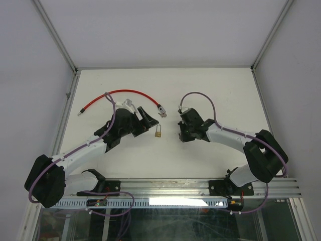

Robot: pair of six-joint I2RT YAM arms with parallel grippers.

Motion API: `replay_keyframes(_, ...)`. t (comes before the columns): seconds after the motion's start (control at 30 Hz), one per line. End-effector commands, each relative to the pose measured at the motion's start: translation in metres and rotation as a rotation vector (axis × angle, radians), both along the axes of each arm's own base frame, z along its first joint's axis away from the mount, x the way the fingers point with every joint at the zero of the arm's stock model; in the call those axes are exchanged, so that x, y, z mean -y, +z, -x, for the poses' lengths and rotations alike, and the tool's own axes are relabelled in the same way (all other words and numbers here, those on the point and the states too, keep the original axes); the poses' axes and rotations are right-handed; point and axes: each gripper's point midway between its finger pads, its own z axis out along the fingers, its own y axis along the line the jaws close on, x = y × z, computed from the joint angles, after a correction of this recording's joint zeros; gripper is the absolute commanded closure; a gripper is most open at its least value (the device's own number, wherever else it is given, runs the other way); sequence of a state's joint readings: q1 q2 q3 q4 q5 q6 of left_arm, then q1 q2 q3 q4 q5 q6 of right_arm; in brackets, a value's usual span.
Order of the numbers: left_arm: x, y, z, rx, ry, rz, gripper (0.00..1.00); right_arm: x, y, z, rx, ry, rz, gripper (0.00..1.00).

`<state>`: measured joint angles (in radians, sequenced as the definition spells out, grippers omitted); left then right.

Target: Unlock with the key

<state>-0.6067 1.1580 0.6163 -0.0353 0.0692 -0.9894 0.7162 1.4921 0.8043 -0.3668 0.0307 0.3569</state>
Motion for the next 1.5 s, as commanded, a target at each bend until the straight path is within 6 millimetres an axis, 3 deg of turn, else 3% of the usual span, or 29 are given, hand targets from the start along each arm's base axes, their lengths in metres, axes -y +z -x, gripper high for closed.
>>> replay_keyframes(0.0,0.014,0.025,-0.002,0.068,-0.061,0.105,0.18,-0.033,0.045,-0.023,0.18,0.05,-0.19,1.0)
replay_keyframes(0.33,0.035,0.027,0.0,0.061,-0.148,0.191,0.33,-0.069,0.098,-0.026,0.427,0.137,-0.38,1.0)
replay_keyframes(0.7,0.036,0.029,-0.008,0.076,-0.117,0.217,0.52,-0.095,0.136,-0.017,0.604,0.161,-0.549,1.0)
replay_keyframes(1.3,0.027,0.024,-0.012,0.056,-0.037,0.219,0.84,-0.119,0.146,-0.008,0.641,0.202,-0.6,1.0)
replay_keyframes(1.47,0.027,0.031,-0.01,0.075,-0.044,0.23,0.85,-0.121,0.143,-0.009,0.64,0.191,-0.594,1.0)
